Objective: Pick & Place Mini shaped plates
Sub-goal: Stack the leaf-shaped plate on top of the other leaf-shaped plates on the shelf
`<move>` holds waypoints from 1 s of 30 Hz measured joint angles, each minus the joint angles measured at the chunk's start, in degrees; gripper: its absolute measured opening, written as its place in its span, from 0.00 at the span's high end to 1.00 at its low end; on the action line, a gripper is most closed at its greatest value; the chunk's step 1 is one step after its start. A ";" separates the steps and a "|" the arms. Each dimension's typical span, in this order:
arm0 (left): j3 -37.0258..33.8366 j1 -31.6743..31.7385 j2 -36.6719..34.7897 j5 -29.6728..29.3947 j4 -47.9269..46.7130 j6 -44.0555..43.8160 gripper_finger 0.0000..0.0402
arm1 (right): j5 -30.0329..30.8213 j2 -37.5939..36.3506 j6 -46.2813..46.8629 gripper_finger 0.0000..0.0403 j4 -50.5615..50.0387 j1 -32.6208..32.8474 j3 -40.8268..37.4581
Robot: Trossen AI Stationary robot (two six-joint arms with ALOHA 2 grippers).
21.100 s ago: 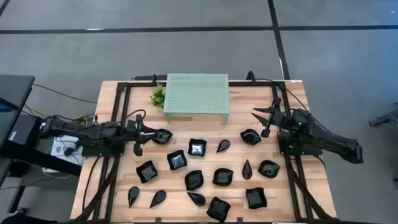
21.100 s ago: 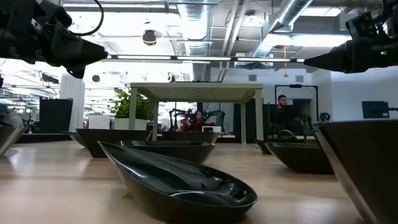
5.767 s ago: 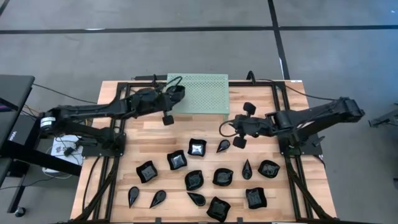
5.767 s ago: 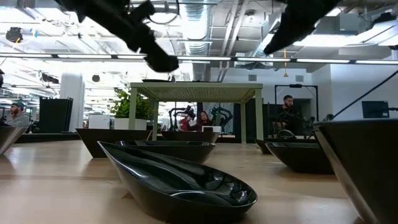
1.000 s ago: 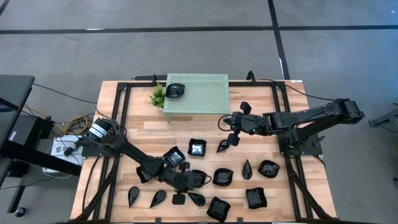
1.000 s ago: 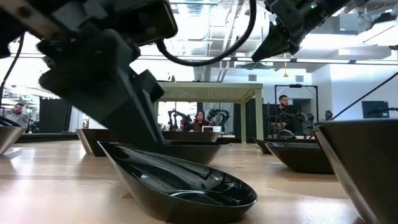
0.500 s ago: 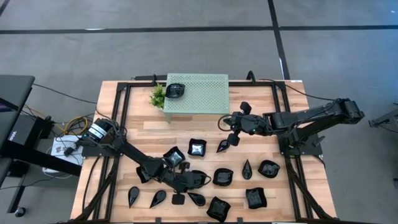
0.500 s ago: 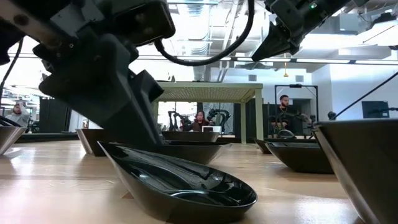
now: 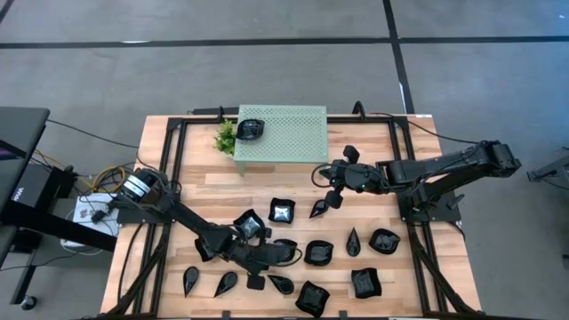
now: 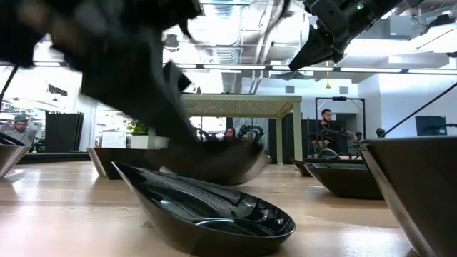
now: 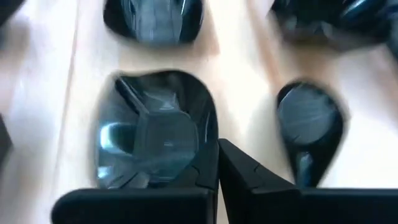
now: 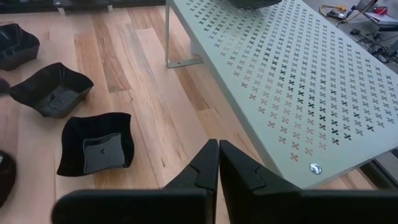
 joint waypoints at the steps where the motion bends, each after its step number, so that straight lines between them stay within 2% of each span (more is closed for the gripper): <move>1: 0.02 0.00 -1.47 -0.08 -0.16 0.62 0.98 | 0.00 0.00 0.00 0.98 -0.01 0.00 0.00; 6: 0.15 0.07 -10.57 -7.48 -6.47 4.00 0.98 | 0.00 0.00 0.00 0.98 0.07 -0.02 0.00; 12: 0.17 1.92 -23.71 -20.51 -13.43 16.41 0.98 | 0.02 0.00 0.00 0.98 0.16 -0.02 0.00; 15: 0.17 5.67 -30.21 -25.14 -18.09 18.13 0.98 | 0.02 0.00 0.00 0.98 0.17 -0.02 0.00; 17: 0.17 9.55 -34.12 -25.30 -21.53 19.31 0.98 | 0.04 0.00 0.00 0.98 0.17 -0.02 0.00; 19: 0.03 14.05 -37.14 -25.28 -23.35 24.15 0.98 | 0.04 0.00 0.00 0.98 0.17 -0.02 0.00; 22: -0.80 22.00 -40.63 -22.32 -23.44 33.67 0.98 | 0.07 0.00 -0.02 0.98 0.21 -0.02 0.00; 27: -2.60 38.16 -42.56 -5.21 -23.46 40.36 0.98 | 0.09 0.00 -0.13 0.98 0.23 -0.02 0.00; 30: -4.90 47.11 -42.44 1.05 -23.69 40.73 0.98 | 0.09 0.00 -0.13 0.98 0.22 -0.02 0.00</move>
